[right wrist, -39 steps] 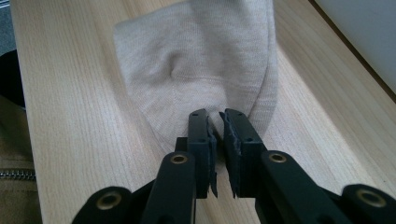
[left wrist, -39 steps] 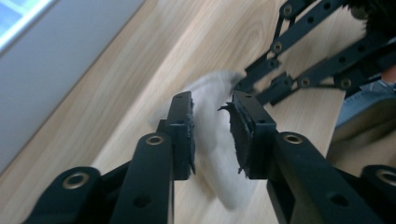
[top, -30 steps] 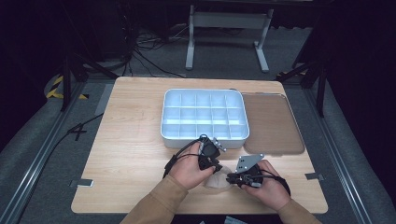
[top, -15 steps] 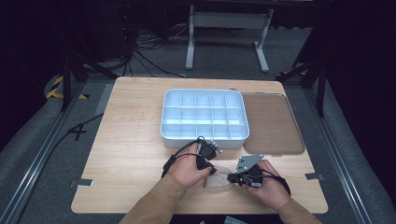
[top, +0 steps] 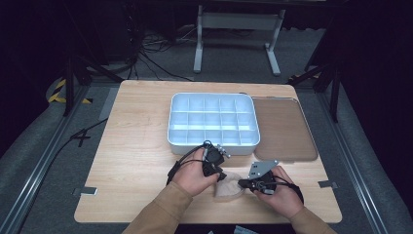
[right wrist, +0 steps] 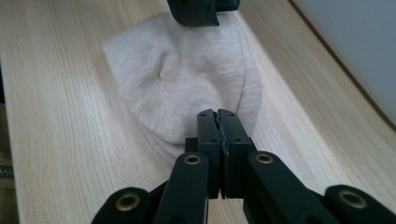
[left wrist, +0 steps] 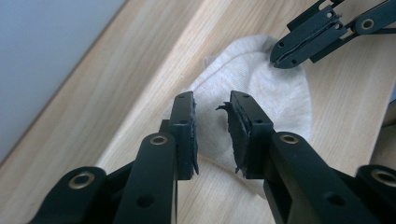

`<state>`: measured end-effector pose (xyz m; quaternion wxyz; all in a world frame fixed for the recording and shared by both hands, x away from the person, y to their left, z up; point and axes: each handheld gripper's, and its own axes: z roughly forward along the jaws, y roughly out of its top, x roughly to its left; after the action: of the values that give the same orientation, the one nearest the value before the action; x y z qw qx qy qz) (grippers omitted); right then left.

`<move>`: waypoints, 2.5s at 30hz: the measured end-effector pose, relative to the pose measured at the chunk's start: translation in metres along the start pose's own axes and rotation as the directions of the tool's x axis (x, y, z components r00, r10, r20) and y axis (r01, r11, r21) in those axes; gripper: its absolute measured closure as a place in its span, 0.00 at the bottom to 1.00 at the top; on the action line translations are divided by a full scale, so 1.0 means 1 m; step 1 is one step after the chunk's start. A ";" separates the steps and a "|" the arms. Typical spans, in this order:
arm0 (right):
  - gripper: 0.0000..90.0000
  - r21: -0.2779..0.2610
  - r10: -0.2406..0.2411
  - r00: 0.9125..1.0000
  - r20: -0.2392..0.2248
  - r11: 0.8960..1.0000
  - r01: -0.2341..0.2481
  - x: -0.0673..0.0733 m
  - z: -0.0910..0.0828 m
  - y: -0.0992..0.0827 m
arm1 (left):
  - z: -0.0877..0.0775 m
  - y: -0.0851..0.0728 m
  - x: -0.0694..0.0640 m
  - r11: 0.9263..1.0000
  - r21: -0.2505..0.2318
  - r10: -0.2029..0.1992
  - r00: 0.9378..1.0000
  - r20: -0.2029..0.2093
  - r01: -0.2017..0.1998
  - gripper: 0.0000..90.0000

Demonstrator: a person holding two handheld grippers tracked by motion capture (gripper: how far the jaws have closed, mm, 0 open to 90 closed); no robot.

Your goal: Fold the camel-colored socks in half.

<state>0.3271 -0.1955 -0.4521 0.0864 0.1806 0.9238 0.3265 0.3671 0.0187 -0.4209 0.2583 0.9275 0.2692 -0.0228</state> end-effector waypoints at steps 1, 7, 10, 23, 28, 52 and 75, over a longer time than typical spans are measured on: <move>0.99 -0.007 0.001 1.000 0.004 1.000 -0.001 0.000 -0.002 0.001 | -0.003 0.000 0.000 1.000 -0.002 0.004 1.000 -0.003 -0.004 0.80; 1.00 -0.059 0.016 1.000 -0.015 0.998 -0.017 0.004 -0.009 0.009 | -0.016 -0.008 0.001 1.000 -0.008 -0.015 1.000 -0.011 0.015 0.82; 1.00 -0.077 0.017 1.000 -0.018 0.997 -0.018 0.009 -0.005 0.013 | -0.017 -0.012 0.005 1.000 0.017 -0.024 0.999 -0.023 0.025 0.85; 0.99 -0.028 0.011 0.999 -0.053 1.000 -0.013 0.009 0.017 0.019 | -0.010 -0.029 0.011 0.993 0.112 -0.043 0.999 -0.032 0.047 0.88; 0.99 0.002 -0.002 0.998 -0.064 1.000 0.002 0.005 0.022 0.016 | -0.005 -0.032 0.014 0.991 0.127 -0.037 0.999 -0.028 0.040 0.88; 1.00 -0.013 -0.033 0.996 -0.081 0.999 0.032 0.002 0.022 0.012 | 0.019 -0.020 -0.003 0.985 0.159 0.068 0.998 -0.014 -0.065 0.91; 0.99 -0.063 -0.011 0.998 -0.067 0.998 0.006 0.005 0.021 0.004 | 0.012 0.003 -0.029 0.977 0.053 0.210 0.978 -0.012 -0.209 0.88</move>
<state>0.3299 -0.1785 -0.4663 0.0623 0.1628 0.9161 0.3610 0.3452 -0.0039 -0.4248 0.2327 0.9572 0.1717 0.0056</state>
